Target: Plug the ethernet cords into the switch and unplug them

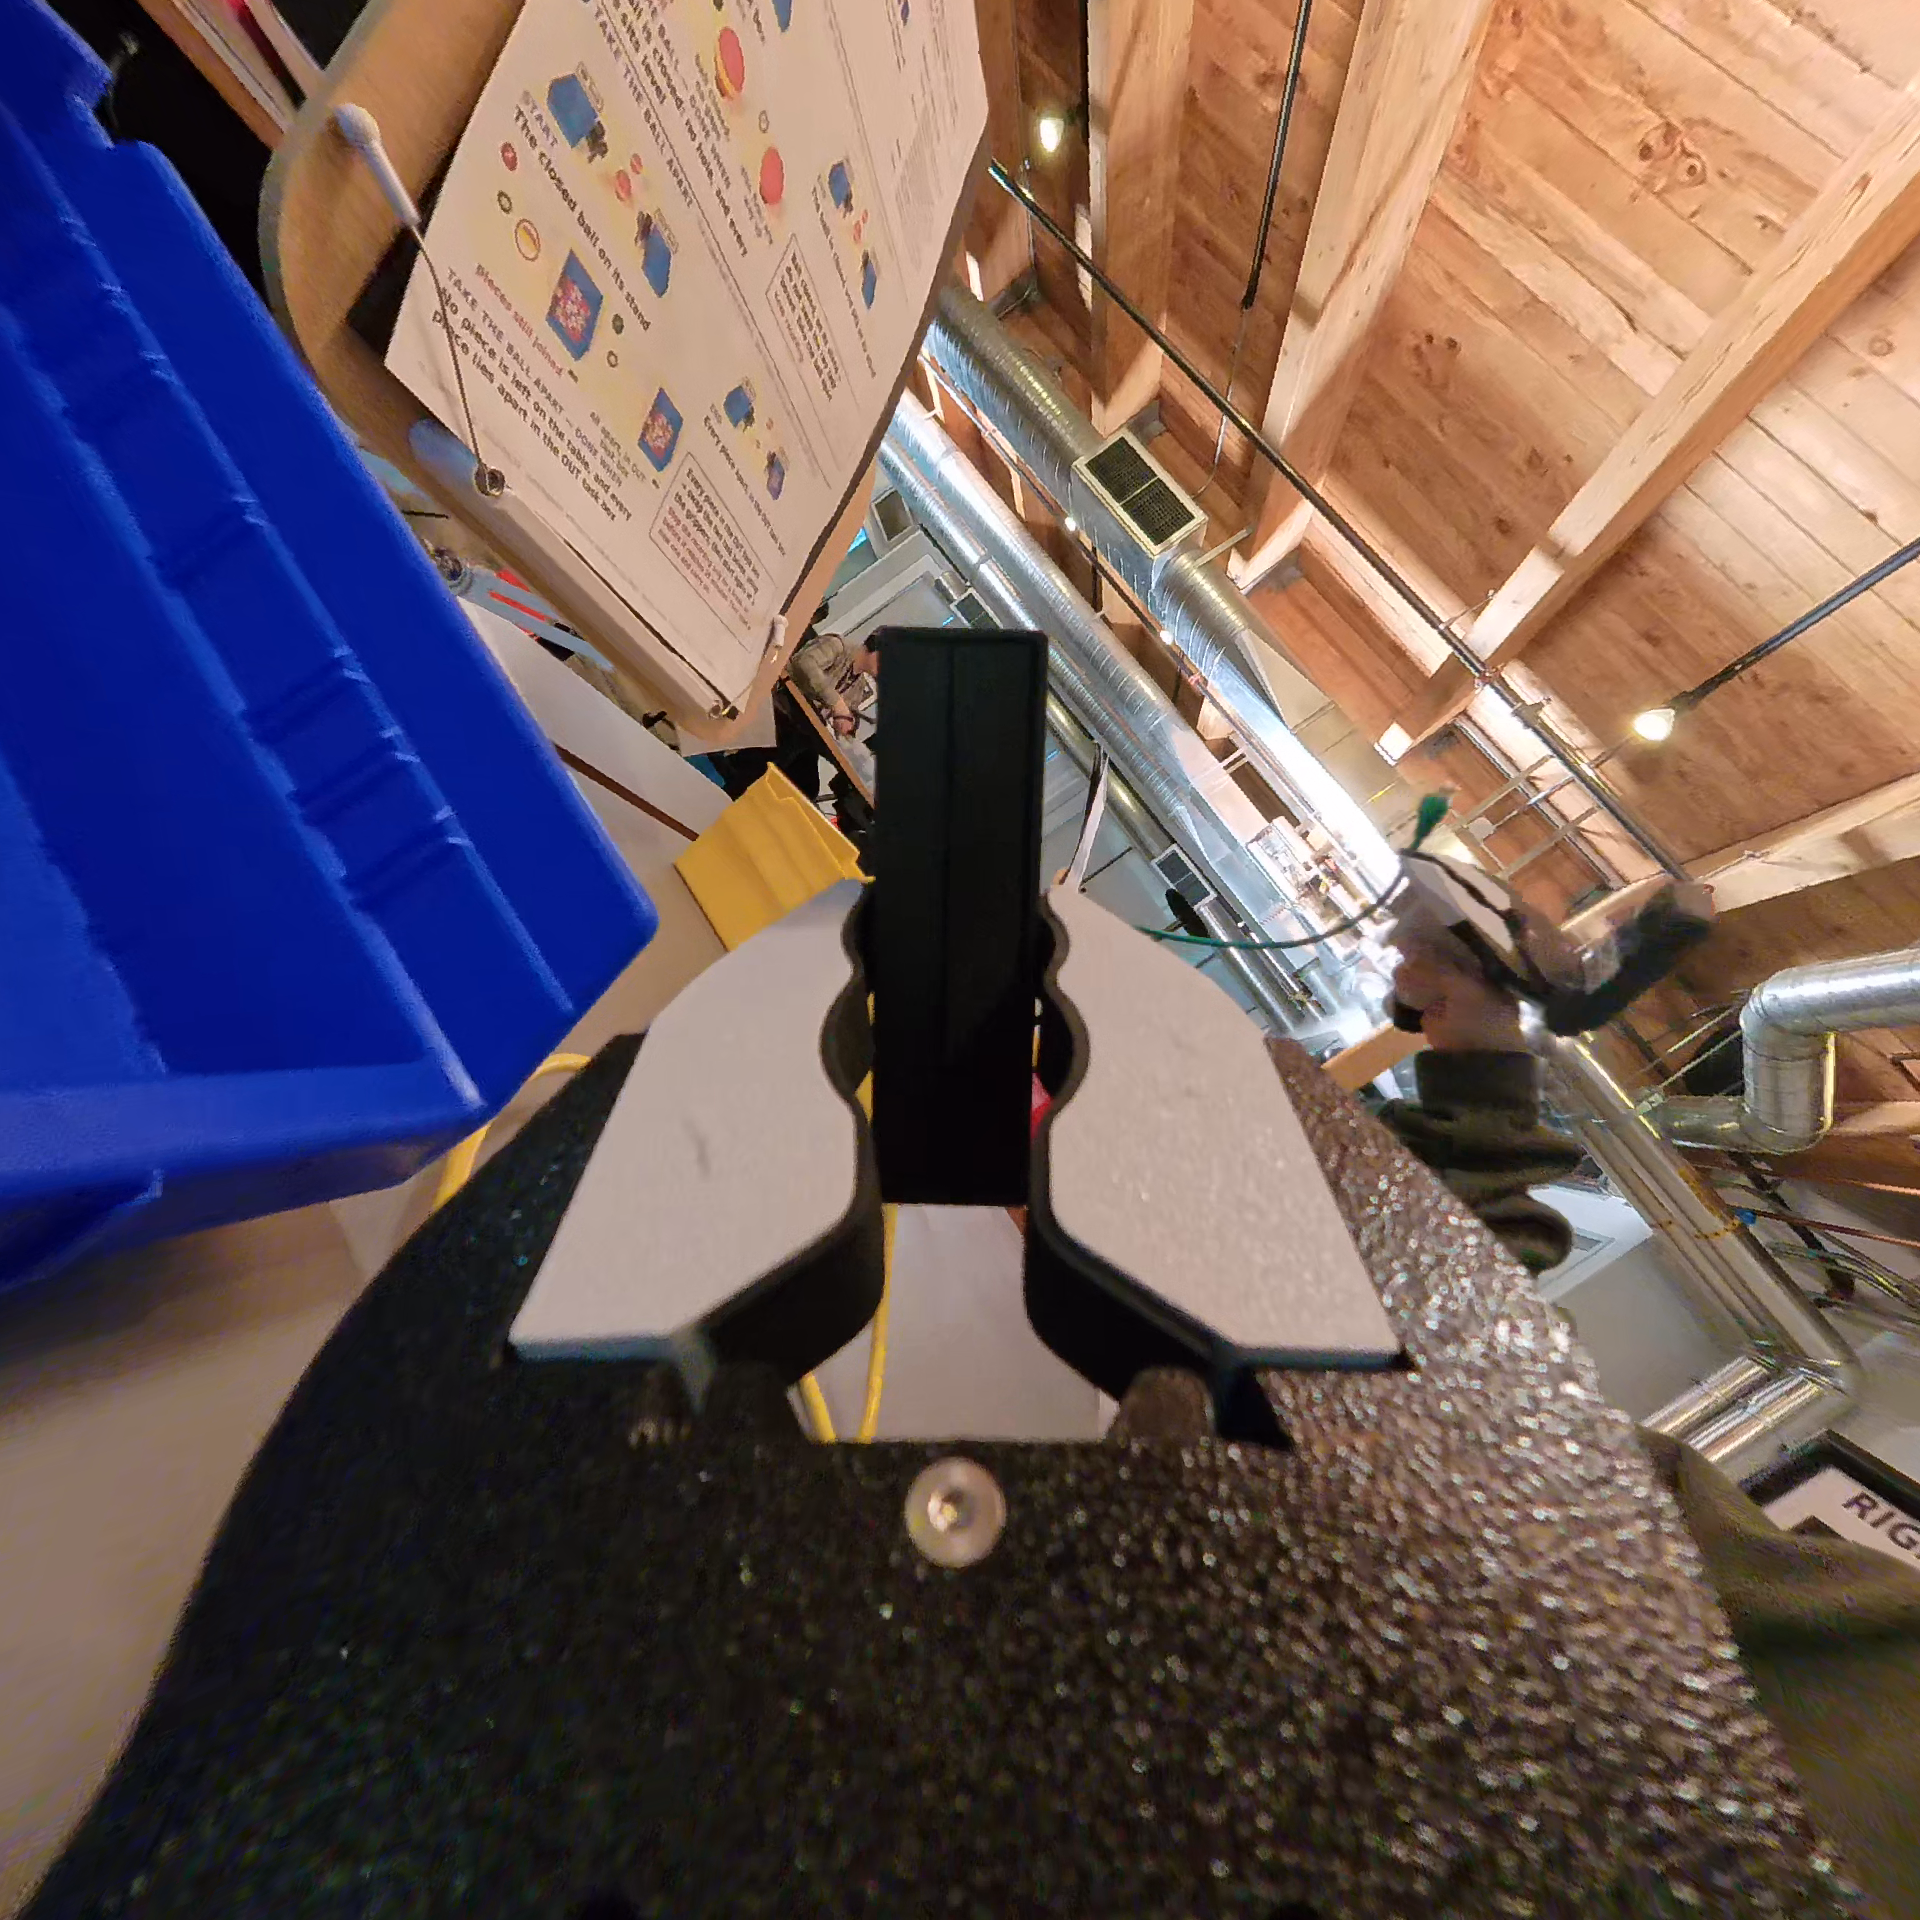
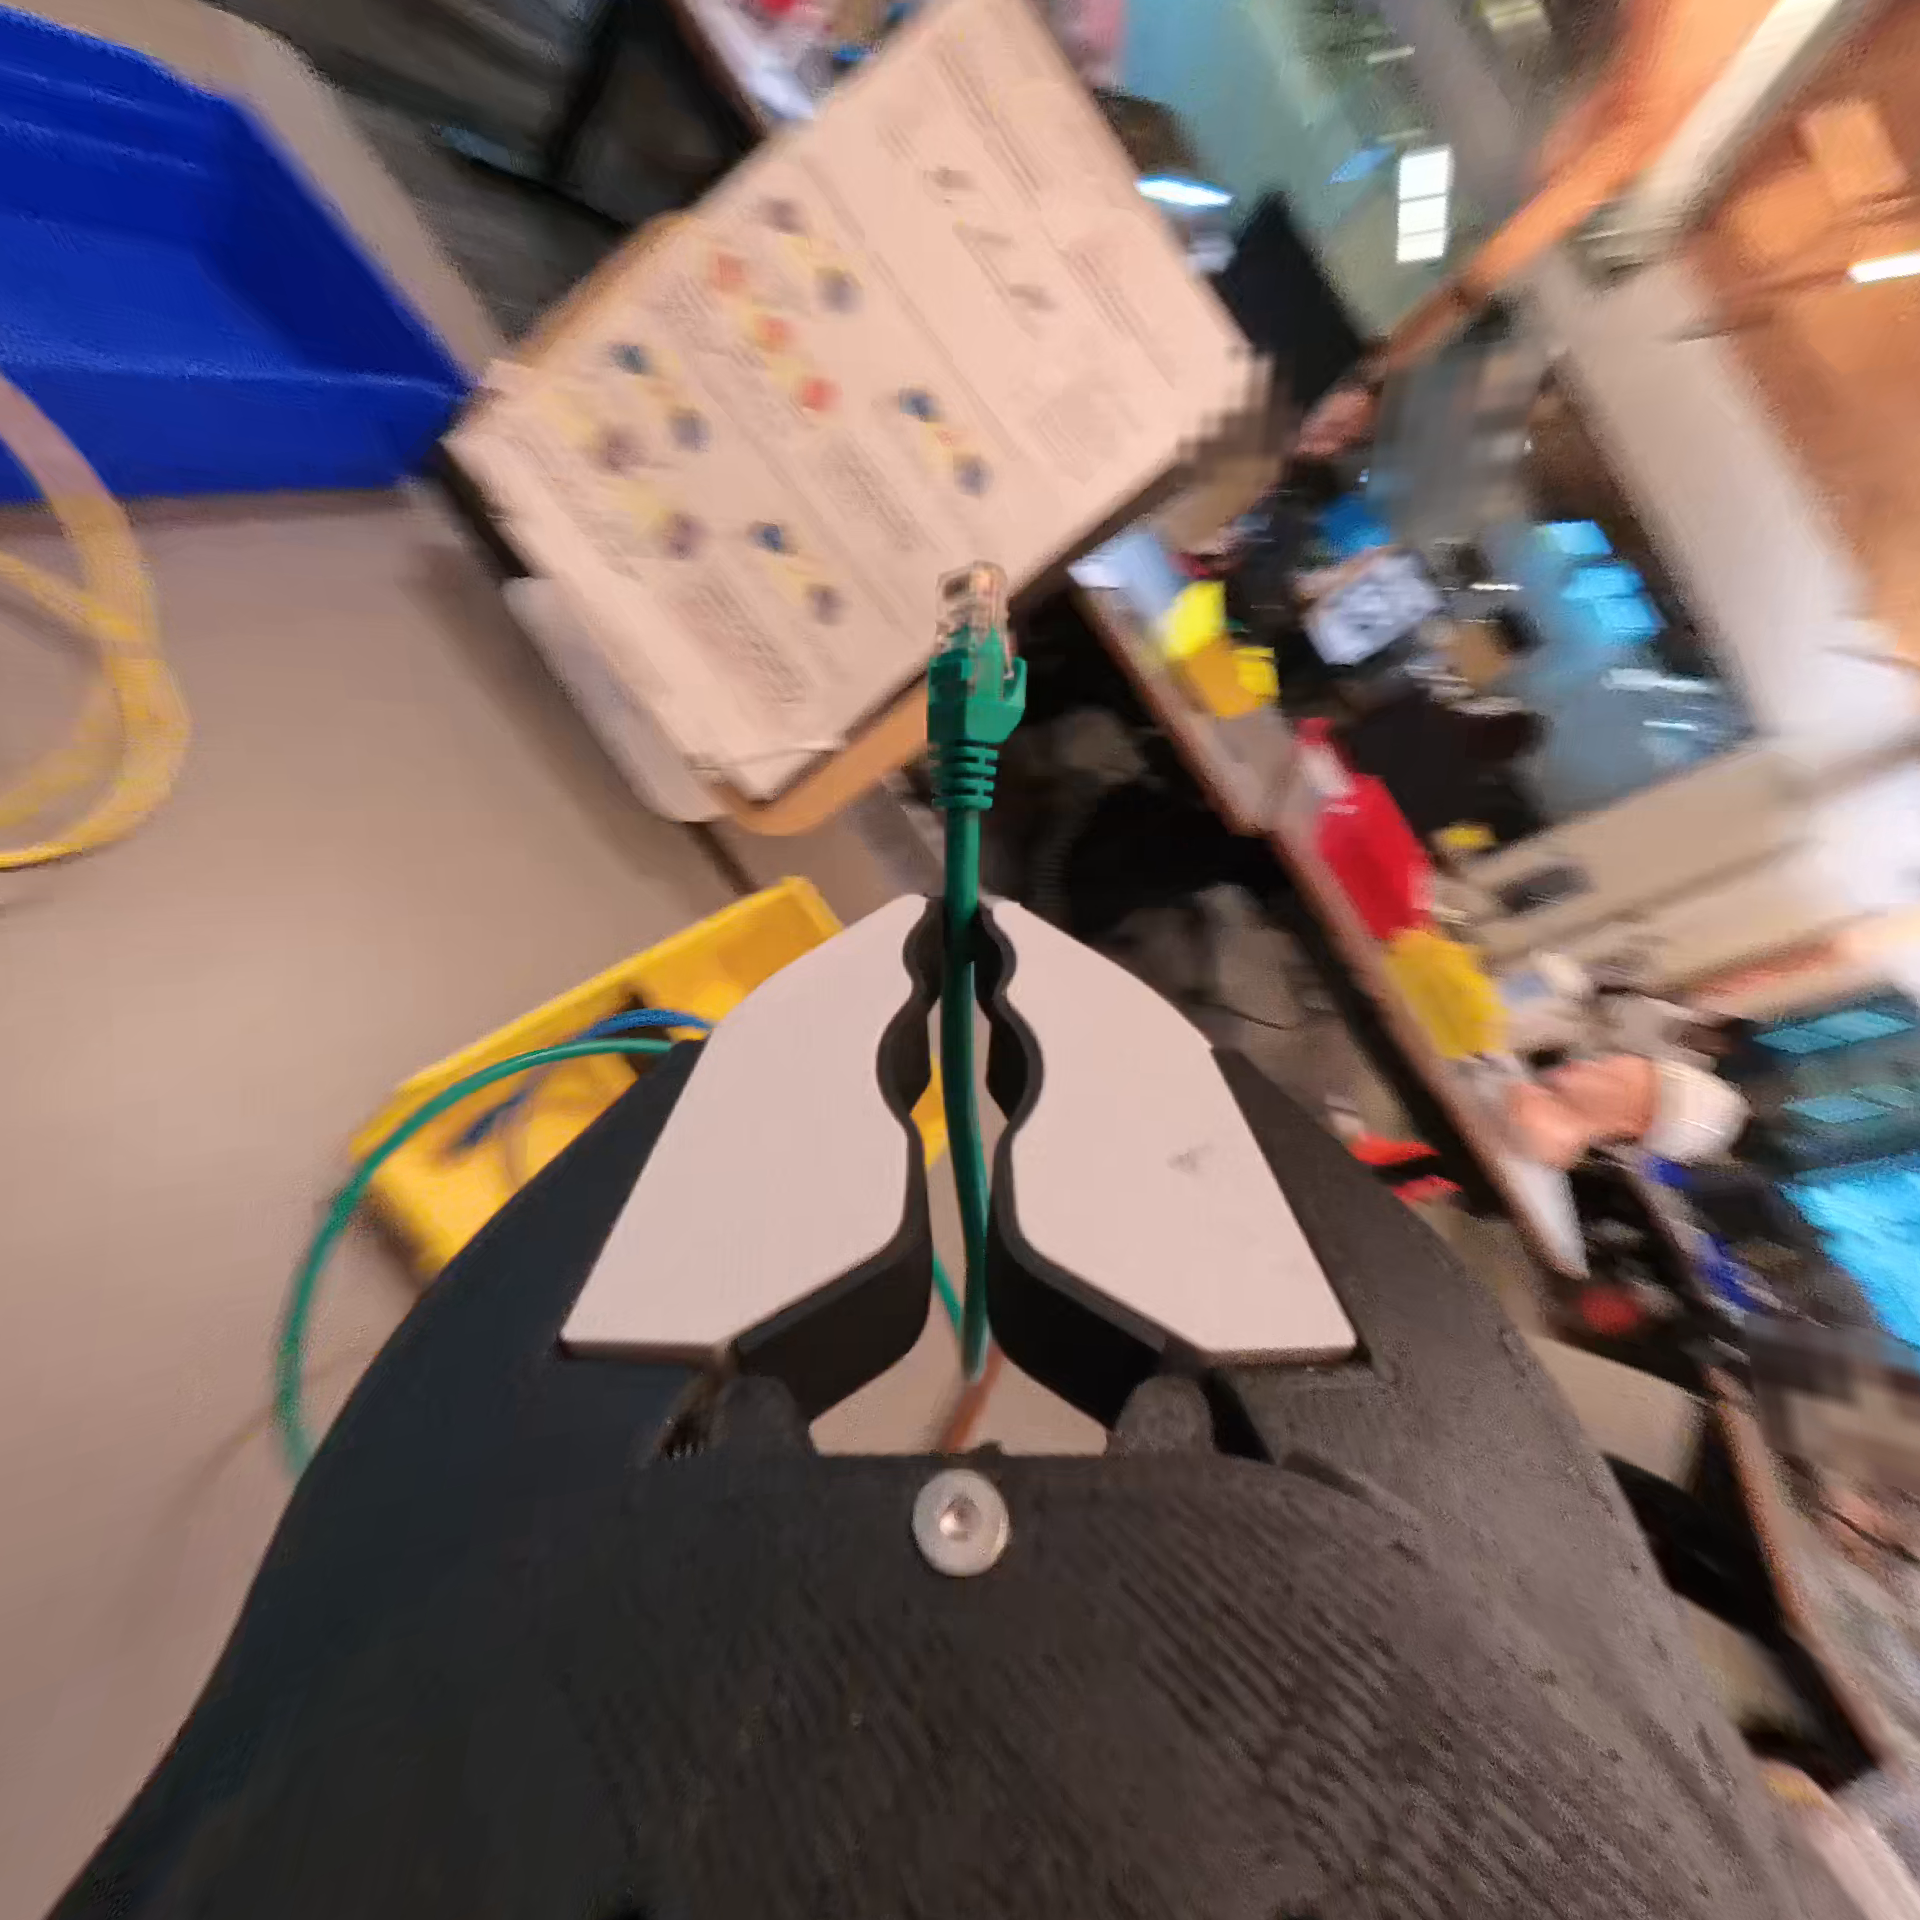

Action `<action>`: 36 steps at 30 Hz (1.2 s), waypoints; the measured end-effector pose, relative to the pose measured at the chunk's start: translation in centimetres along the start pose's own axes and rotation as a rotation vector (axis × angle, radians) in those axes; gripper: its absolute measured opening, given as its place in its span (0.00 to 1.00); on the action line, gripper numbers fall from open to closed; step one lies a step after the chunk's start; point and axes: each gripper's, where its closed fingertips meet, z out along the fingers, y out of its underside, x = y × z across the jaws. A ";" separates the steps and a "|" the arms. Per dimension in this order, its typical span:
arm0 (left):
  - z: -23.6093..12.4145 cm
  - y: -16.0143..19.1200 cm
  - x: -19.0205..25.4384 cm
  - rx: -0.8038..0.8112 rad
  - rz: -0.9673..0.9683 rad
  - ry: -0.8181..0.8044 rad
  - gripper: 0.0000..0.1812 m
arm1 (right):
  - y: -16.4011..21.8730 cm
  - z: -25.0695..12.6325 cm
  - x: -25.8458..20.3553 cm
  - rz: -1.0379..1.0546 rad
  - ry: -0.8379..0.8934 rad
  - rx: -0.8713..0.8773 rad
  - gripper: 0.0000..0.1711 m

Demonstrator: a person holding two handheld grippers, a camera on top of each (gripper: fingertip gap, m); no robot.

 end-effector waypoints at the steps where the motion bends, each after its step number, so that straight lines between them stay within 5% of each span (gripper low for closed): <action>1: 0.0 0.1 -0.1 -0.002 -0.002 -0.002 0.15 | -1.0 -0.8 -1.1 0.009 -0.096 0.009 0.03; 10: 0.4 0.9 -0.6 -0.024 -0.029 -0.001 0.15 | -5.7 -5.8 -4.3 -0.062 -0.248 0.113 0.03; 15: 0.6 1.2 -0.1 -0.032 -0.027 0.012 0.15 | -2.2 -3.4 0.4 -0.115 0.049 -0.078 0.03; 21: 0.7 1.5 -0.2 -0.040 -0.031 0.010 0.15 | 1.7 1.1 5.2 -0.001 0.126 -0.101 0.03; 28: 0.7 1.5 -0.8 -0.043 -0.037 0.004 0.15 | 1.2 3.4 7.0 -0.047 0.295 -0.046 0.03; 36: 0.9 2.0 -1.5 -0.049 -0.065 0.001 0.15 | 2.1 5.7 7.8 -0.058 0.255 -0.060 0.03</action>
